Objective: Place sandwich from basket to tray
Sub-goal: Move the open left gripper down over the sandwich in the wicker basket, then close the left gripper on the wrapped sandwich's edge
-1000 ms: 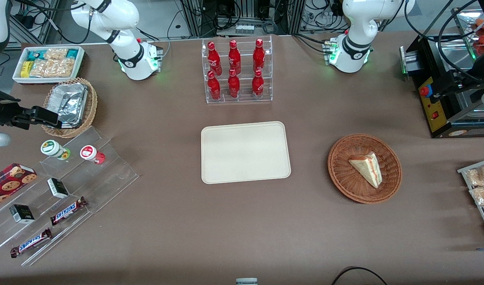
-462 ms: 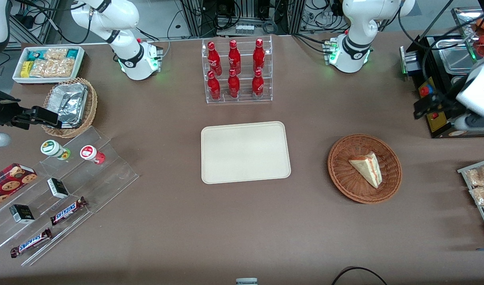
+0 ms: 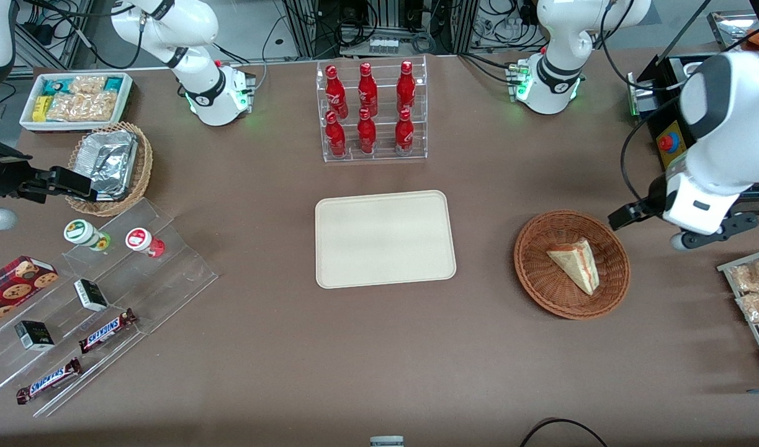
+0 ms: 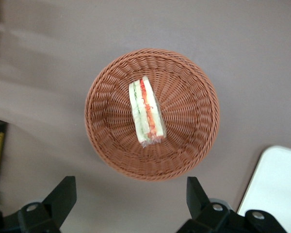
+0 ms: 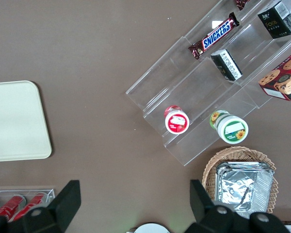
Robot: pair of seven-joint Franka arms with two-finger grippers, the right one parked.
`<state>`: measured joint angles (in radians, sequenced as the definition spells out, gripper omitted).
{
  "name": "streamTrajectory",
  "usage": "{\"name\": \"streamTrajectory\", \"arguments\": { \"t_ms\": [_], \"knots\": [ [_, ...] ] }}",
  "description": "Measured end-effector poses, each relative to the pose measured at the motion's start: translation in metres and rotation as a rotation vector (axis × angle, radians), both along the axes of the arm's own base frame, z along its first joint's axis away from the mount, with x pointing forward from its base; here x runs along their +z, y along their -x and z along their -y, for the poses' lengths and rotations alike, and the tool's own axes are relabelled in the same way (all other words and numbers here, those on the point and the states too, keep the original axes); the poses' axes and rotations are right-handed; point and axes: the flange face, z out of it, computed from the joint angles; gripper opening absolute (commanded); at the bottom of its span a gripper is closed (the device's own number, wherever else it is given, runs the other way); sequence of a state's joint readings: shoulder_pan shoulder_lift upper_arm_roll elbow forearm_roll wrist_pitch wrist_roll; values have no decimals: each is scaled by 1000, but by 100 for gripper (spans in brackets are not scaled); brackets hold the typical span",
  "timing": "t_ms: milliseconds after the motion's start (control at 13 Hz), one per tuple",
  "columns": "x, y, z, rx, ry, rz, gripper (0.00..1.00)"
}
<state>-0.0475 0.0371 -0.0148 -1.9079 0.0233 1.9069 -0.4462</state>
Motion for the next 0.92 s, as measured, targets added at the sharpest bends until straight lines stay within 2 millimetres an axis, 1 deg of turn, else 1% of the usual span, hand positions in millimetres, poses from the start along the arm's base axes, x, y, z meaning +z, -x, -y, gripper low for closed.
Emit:
{"name": "streamTrajectory", "arguments": {
  "t_ms": [231,615,769,923],
  "knots": [
    [-47,5,1,116,3,45,100],
    [-129,15,2,158,9,66,100],
    [-154,15,3,161,10,57,100],
    [-168,14,3,162,9,46,100]
  ]
}}
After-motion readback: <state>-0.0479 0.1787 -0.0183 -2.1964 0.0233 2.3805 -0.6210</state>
